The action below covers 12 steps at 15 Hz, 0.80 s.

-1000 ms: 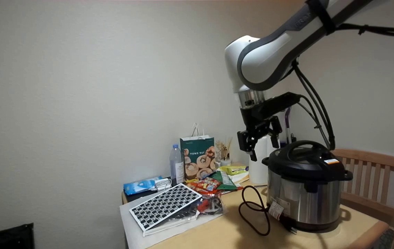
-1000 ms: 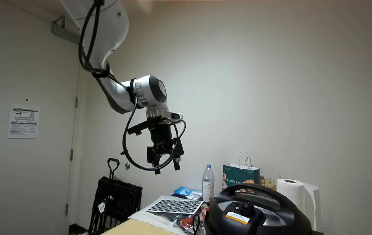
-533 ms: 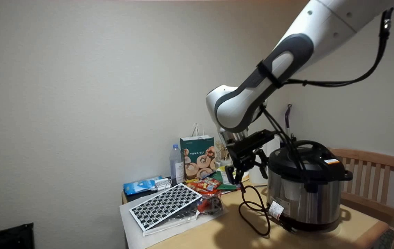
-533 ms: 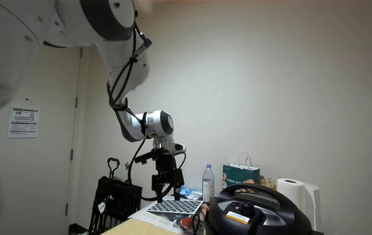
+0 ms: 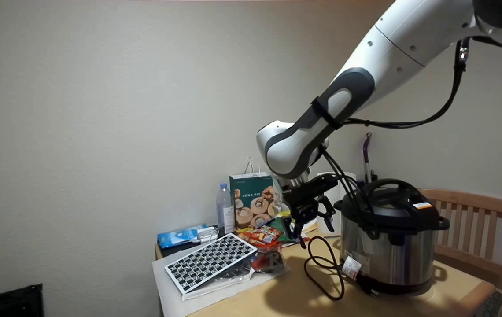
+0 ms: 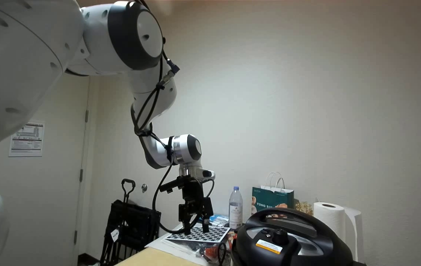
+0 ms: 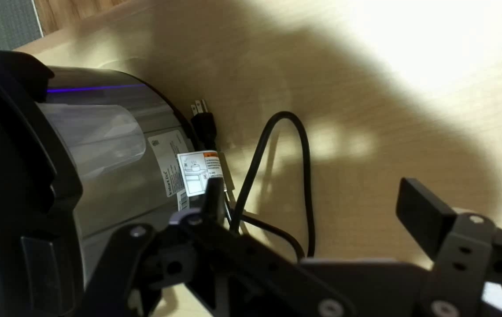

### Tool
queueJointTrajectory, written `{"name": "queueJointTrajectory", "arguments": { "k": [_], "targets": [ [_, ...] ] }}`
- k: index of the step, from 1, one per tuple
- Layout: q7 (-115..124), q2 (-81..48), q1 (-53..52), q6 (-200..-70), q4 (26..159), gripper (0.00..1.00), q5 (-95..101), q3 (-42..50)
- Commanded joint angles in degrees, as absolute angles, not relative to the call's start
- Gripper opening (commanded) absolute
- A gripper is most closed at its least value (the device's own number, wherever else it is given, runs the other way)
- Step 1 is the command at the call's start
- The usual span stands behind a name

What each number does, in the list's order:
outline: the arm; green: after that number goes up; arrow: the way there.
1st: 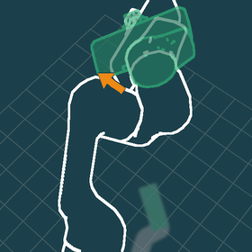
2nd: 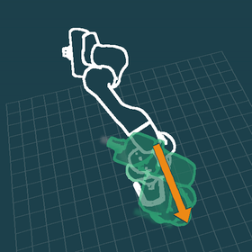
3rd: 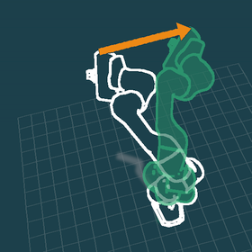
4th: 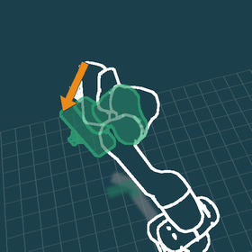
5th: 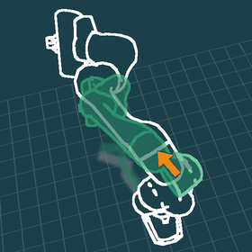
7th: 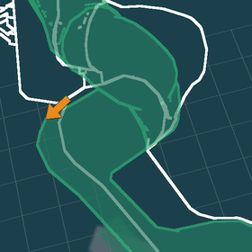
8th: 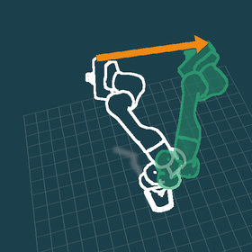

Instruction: Extend the power cord of the appliance on the table

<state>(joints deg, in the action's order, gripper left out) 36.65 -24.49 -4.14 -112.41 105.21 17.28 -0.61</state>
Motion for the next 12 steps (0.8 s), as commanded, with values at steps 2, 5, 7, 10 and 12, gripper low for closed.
{"name": "queueJointTrajectory", "arguments": {
  "k": [2, 5, 7, 10, 12],
  "targets": [
    [28.96, -27.90, -5.32, -108.78, 99.29, 1.00, 20.81, 2.77],
    [20.61, -31.20, -5.28, -103.03, 92.17, 1.00, 24.96, 4.69],
    [18.86, -33.58, -5.28, -100.57, 87.47, 1.00, 26.27, 5.78],
    [20.38, -32.56, -5.22, -102.25, 89.02, 1.00, 25.04, 5.92],
    [20.29, -33.36, -5.32, -101.96, 88.12, 1.00, 25.05, 5.95]
  ]
}}
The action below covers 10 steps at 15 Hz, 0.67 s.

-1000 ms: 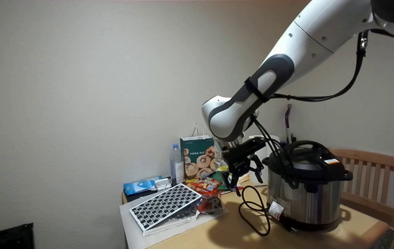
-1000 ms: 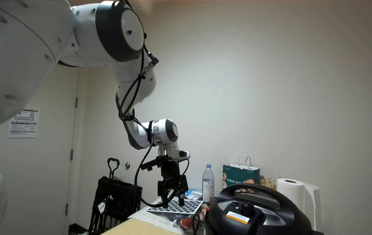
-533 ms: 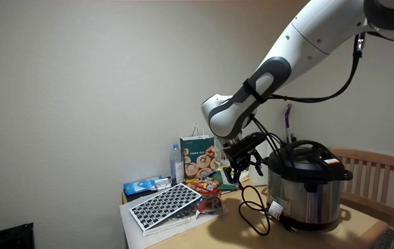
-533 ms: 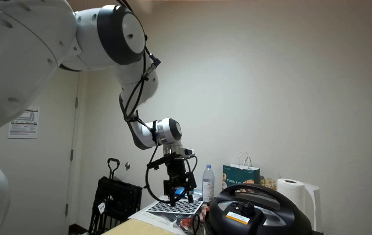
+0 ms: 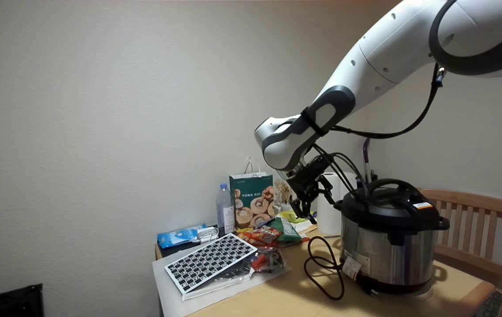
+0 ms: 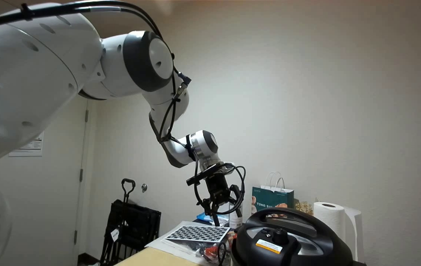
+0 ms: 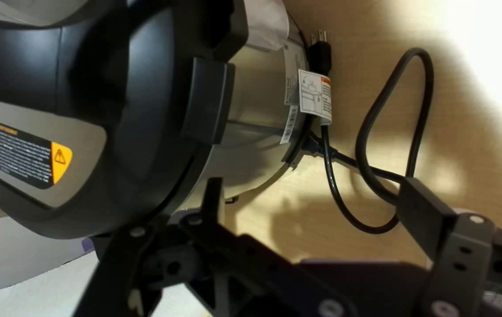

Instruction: Extend the power cord of the appliance on the table

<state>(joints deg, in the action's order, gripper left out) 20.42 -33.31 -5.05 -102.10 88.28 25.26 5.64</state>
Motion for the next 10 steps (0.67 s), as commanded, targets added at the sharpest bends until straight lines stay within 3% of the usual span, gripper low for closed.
{"name": "queueJointTrajectory", "arguments": {
  "k": [1, 10],
  "targets": [
    [19.69, -33.95, -5.41, -101.78, 87.64, 1.00, 25.30, 5.91],
    [8.29, -45.23, -5.29, -98.26, 75.37, 1.00, 24.49, 5.06]
  ]
}}
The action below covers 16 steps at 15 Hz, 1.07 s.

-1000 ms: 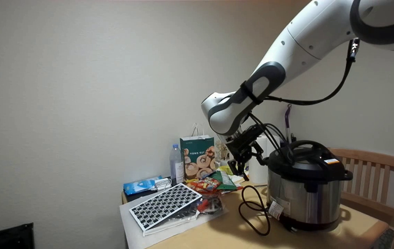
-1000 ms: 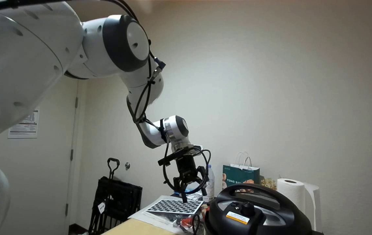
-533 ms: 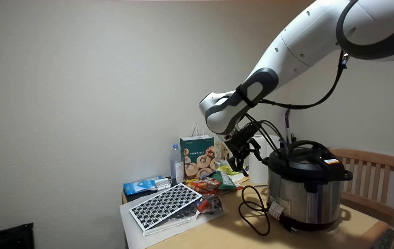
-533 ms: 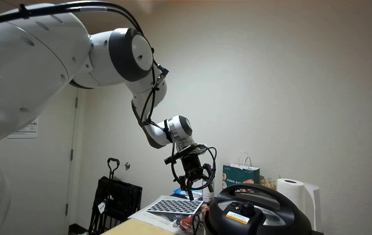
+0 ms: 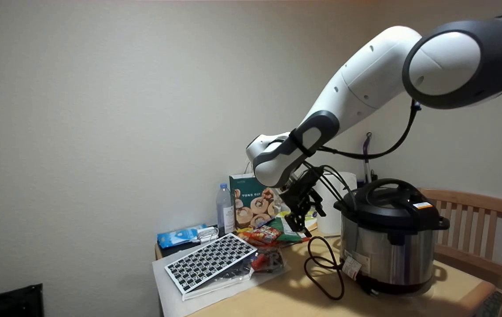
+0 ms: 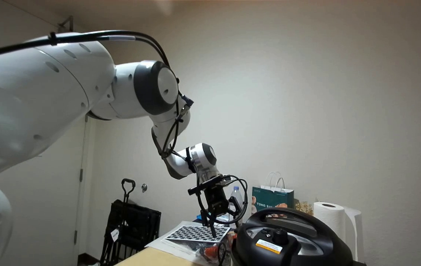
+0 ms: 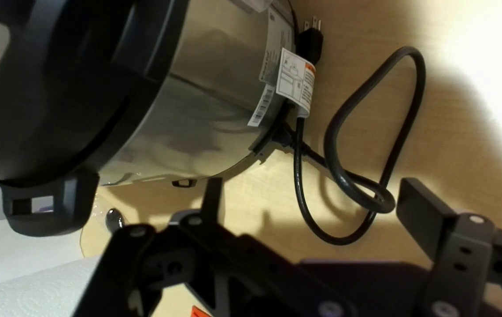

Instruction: Extend the power cord of the appliance on the table

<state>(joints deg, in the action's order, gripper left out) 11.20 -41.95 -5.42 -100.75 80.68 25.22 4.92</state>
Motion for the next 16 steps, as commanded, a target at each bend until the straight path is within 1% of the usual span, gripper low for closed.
{"name": "queueJointTrajectory", "arguments": {
  "k": [1, 2, 7, 13, 14, 16],
  "targets": [
    [9.25, -46.01, -5.44, -98.15, 74.23, 1.00, 24.37, 5.39],
    [10.63, -44.37, -5.81, -100.36, 77.65, 1.00, 24.84, 5.48],
    [10.38, -45.10, -5.89, -101.01, 77.05, 1.00, 26.55, 6.59],
    [1.44, -47.34, -3.86, -97.08, 72.36, 1.00, 31.20, 9.51],
    [5.40, -45.49, -4.50, -98.94, 75.29, 1.00, 30.07, 9.05],
    [3.57, -46.24, -3.89, -98.41, 73.83, 1.00, 30.17, 9.33]
  ]
}}
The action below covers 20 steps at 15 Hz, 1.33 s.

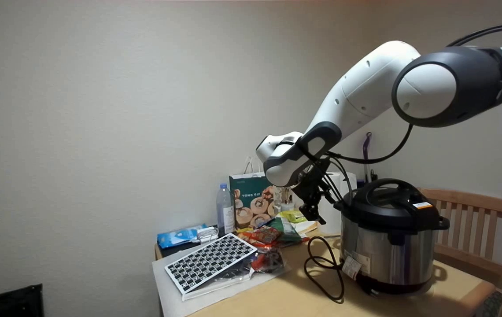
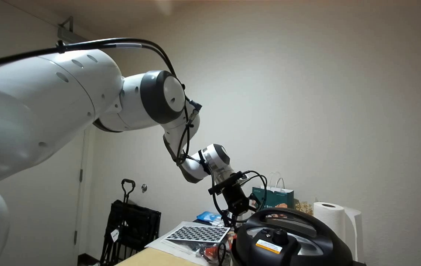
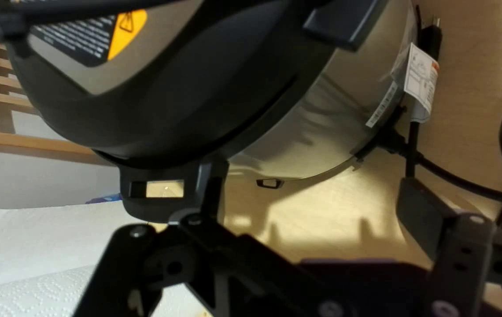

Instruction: Extend the power cord of the appliance on the table

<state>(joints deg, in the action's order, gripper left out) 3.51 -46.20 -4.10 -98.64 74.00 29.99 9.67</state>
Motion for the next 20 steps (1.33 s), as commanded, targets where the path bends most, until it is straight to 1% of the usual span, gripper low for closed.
{"name": "queueJointTrajectory", "arguments": {
  "k": [1, 13, 20],
  "targets": [
    [3.36, -46.58, -3.81, -98.35, 73.41, 1.00, 30.17, 9.38],
    [0.08, -49.50, -3.29, -92.43, 73.04, 1.00, 27.18, 6.35],
    [-3.11, -49.19, -6.28, -91.48, 75.00, 1.00, 27.21, 2.50]
  ]
}}
